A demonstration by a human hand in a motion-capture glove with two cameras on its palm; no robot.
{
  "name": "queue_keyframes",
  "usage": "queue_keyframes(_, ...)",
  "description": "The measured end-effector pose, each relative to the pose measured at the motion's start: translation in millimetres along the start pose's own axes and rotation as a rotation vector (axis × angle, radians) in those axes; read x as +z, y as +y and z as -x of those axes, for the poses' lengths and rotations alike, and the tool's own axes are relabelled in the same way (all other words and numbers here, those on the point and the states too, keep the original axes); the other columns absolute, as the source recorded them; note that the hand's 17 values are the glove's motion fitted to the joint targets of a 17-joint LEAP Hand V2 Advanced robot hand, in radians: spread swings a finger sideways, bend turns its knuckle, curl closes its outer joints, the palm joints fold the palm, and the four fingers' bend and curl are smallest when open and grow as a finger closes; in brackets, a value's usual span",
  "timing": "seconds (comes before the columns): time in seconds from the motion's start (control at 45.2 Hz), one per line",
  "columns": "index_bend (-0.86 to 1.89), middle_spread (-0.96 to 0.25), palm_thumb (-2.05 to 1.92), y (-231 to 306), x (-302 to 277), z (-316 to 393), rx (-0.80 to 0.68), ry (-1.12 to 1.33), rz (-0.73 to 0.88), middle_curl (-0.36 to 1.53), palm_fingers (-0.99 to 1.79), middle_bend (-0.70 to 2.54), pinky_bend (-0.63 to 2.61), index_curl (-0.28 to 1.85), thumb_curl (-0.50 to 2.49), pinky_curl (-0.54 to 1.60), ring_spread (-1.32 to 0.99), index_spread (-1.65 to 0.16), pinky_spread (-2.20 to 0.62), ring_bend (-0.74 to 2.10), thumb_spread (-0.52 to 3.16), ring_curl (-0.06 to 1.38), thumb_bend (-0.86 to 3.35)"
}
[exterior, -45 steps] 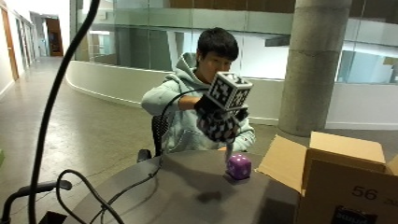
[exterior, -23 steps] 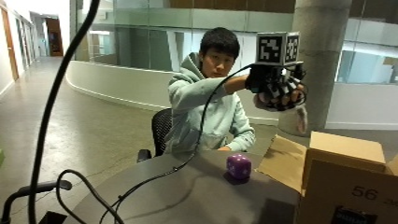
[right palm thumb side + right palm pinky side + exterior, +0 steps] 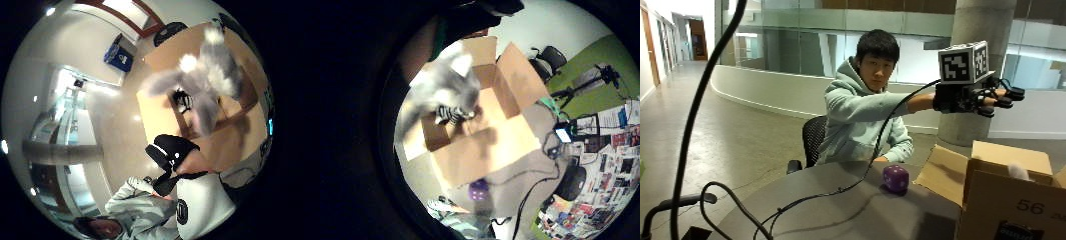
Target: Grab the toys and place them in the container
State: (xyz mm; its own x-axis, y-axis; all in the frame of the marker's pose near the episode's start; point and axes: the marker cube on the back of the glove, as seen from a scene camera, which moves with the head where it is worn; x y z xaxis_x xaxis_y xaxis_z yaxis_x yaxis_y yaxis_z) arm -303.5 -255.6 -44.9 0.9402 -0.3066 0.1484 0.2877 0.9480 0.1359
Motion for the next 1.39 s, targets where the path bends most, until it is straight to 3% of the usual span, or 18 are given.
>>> queue_keyframes(0.133,0.09,-0.02,0.10,5.6,6.7,-2.2,-0.014,0.011,0.026,0.41,-0.39,0.11,0.83,0.48,0.59,0.38,-0.06,-0.28,-0.04,0.15,0.93,0.30,-0.06)
queue_keyframes(0.354,0.13,0.00,0.09,27.2,-2.1,-13.6,-0.030,0.035,0.056,0.34,-0.29,0.11,0.73,0.41,0.50,0.34,-0.01,-0.28,0.02,0.13,1.04,0.26,-0.02)
queue_keyframes(0.73,0.12,0.01,0.10,131.2,5.5,-30.5,-0.144,0.162,0.186,0.29,-0.22,0.13,0.69,0.34,0.41,0.33,0.00,-0.28,0.04,0.15,1.11,0.22,-0.02)
queue_keyframes(0.907,0.10,0.01,0.10,198.5,52.0,-38.9,-0.215,0.209,0.273,0.29,-0.15,0.16,0.72,0.30,0.38,0.34,0.00,-0.27,0.04,0.17,1.12,0.22,-0.02)
queue_keyframes(1.15,0.12,0.00,0.12,269.1,158.4,-42.7,-0.262,0.118,0.465,0.30,0.01,0.17,0.78,0.26,0.35,0.36,-0.02,-0.27,0.02,0.34,1.15,0.27,-0.01)
queue_keyframes(1.394,0.10,-0.02,0.24,262.7,208.0,-64.0,-0.272,0.081,0.454,0.31,0.06,0.18,0.96,0.23,0.35,0.40,-0.04,-0.30,0.00,0.50,1.22,0.32,0.02)
